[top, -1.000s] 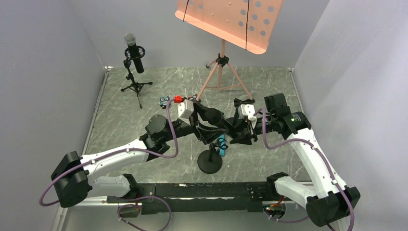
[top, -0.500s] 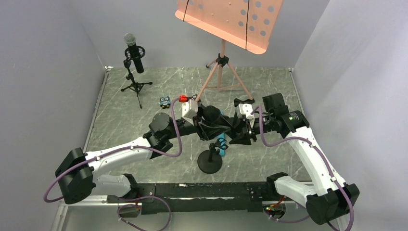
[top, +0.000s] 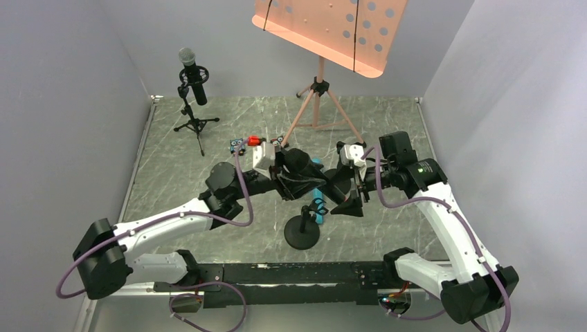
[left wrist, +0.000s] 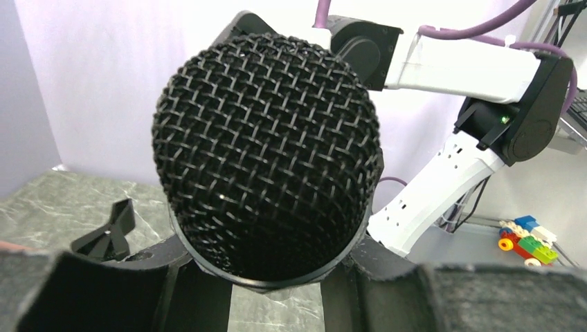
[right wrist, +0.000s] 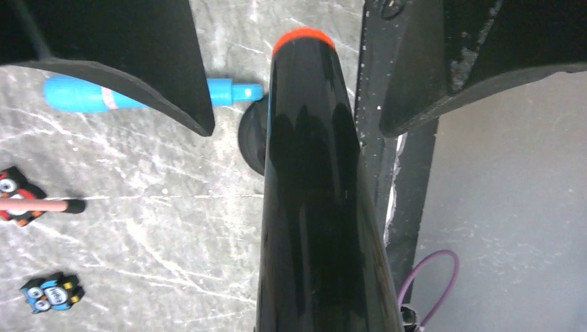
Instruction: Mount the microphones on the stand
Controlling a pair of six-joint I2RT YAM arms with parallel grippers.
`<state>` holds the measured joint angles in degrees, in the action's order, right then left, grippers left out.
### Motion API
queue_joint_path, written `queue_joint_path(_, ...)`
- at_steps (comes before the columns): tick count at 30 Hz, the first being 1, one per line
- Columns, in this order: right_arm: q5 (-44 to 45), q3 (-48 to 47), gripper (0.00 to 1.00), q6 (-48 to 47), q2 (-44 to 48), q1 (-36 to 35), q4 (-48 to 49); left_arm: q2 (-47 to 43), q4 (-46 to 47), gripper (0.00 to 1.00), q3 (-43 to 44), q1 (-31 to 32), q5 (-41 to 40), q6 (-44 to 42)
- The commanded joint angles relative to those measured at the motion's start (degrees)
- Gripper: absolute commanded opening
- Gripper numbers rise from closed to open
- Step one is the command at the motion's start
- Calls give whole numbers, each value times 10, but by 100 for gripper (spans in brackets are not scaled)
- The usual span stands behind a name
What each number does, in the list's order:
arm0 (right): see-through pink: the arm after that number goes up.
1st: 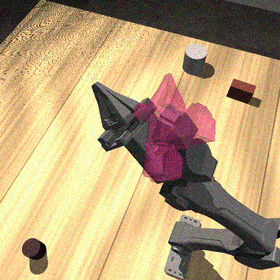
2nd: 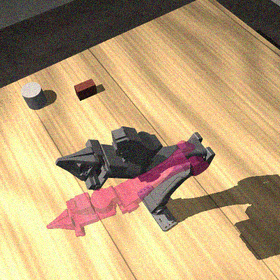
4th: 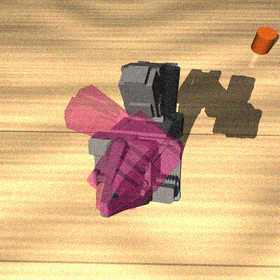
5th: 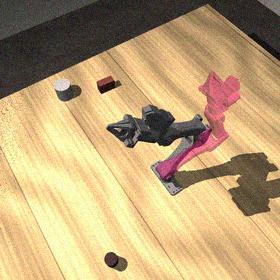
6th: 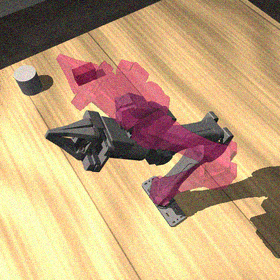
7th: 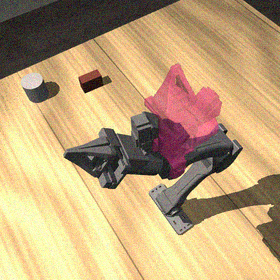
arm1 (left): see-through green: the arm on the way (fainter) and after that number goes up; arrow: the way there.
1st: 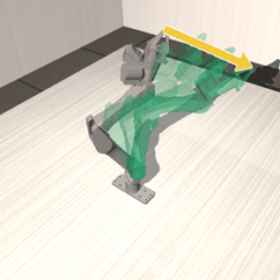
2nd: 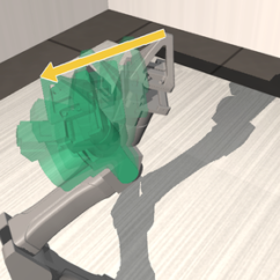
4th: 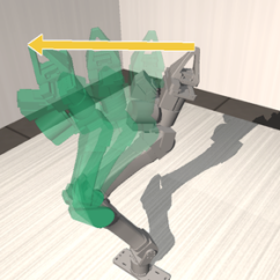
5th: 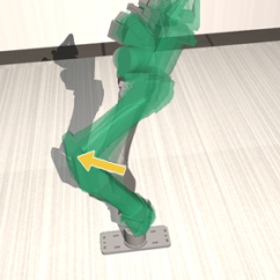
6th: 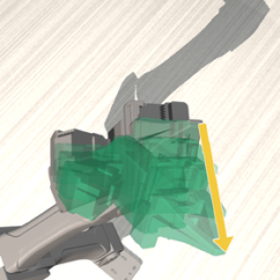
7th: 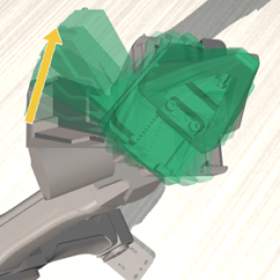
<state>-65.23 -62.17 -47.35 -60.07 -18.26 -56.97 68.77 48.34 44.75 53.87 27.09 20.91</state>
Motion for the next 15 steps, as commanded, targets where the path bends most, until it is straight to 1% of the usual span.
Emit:
queue_joint_path(1, 3, -37, 99, 45, 24, 2, 43, -67, 13, 0, -3, -17, -20, -3)
queue_joint_path(4, 6, -33, 100, 43, 35, 27, 45, -124, -45, 0, -7, -30, -35, -36)
queue_joint_path(8, -19, -5, 99, 40, 55, 74, 55, -196, -179, 0, 1, -39, -56, -93)
queue_joint_path(11, -31, 17, 96, 22, 61, 88, 56, -237, -250, 0, 6, -40, -65, -119)
queue_joint_path(12, -29, 26, 91, 12, 60, 87, 56, -248, -265, 0, 6, -40, -67, -123)
queue_joint_path(13, -30, 35, 82, -2, 58, 87, 56, -255, -275, 0, 4, -40, -67, -125)
queue_joint_path(15, -33, 51, 52, -28, 48, 85, 56, -269, -285, 0, -1, -40, -65, -124)
